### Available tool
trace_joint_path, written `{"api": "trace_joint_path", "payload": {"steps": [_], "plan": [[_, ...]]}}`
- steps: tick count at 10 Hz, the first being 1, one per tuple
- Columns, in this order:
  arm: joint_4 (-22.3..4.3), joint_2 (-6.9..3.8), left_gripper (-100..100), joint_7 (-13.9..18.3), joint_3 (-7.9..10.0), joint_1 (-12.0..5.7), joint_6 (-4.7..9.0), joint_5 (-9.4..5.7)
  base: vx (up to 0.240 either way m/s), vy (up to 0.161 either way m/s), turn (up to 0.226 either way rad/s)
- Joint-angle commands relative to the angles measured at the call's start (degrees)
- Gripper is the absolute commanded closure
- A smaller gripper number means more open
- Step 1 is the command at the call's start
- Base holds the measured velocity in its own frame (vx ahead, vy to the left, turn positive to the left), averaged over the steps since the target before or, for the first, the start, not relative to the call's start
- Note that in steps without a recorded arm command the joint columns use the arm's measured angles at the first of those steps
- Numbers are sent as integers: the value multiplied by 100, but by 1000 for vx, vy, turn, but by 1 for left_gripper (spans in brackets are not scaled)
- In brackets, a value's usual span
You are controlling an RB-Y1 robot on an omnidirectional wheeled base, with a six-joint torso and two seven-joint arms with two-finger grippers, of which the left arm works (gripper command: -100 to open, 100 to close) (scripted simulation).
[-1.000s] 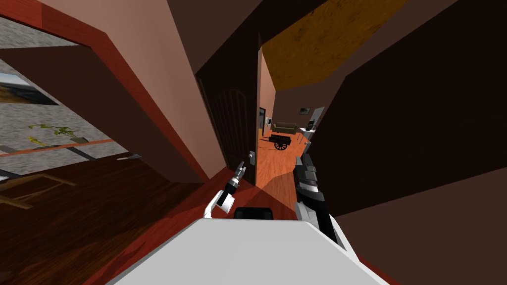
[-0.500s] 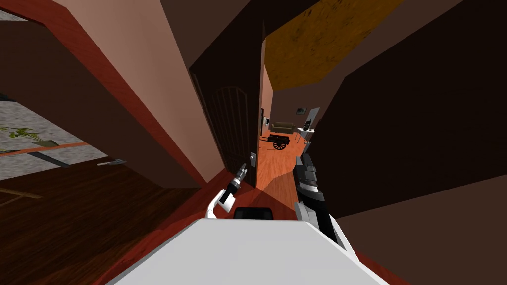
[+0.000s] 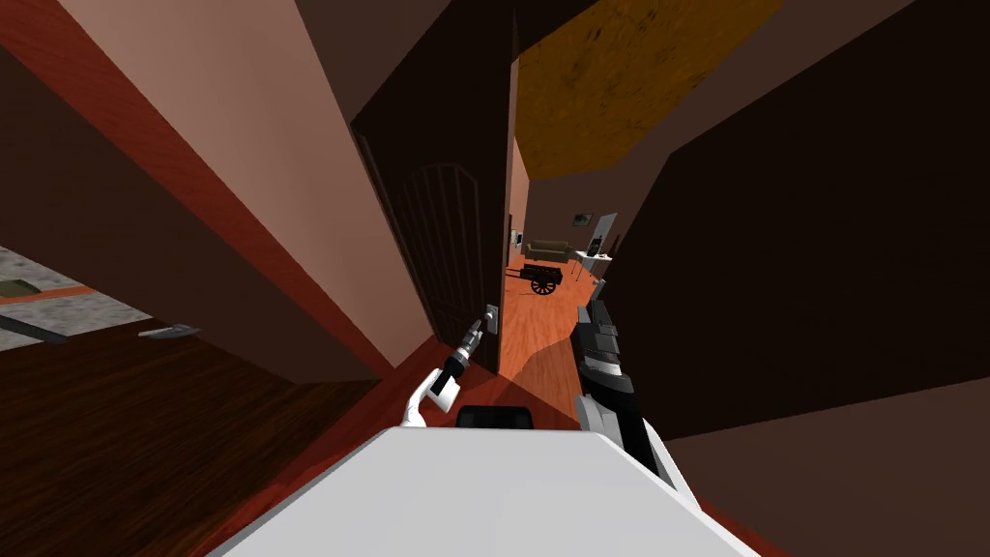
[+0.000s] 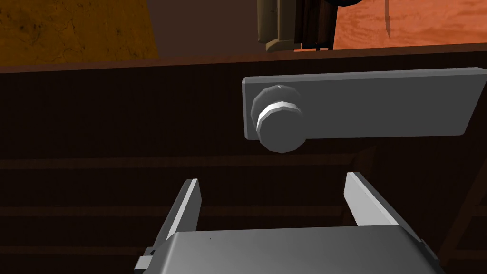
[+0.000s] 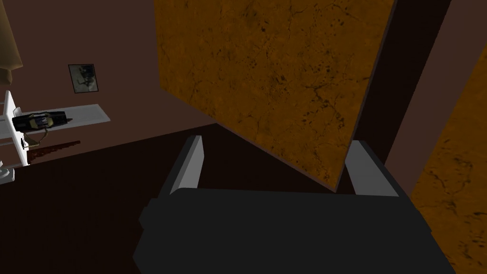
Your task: Push the door open
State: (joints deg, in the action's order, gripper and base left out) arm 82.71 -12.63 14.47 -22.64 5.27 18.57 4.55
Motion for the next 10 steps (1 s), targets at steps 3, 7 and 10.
{"api": "trace_joint_path", "payload": {"steps": [3,7,10], "plan": [[-266,129,-100,-71,93,-118,95,-13,201,-88,-43],[-286,144,100,-76,103,-136,91,-15,61,-27,-14],[-286,144,100,-76,103,-136,91,-15,-4,3,-6]]}}
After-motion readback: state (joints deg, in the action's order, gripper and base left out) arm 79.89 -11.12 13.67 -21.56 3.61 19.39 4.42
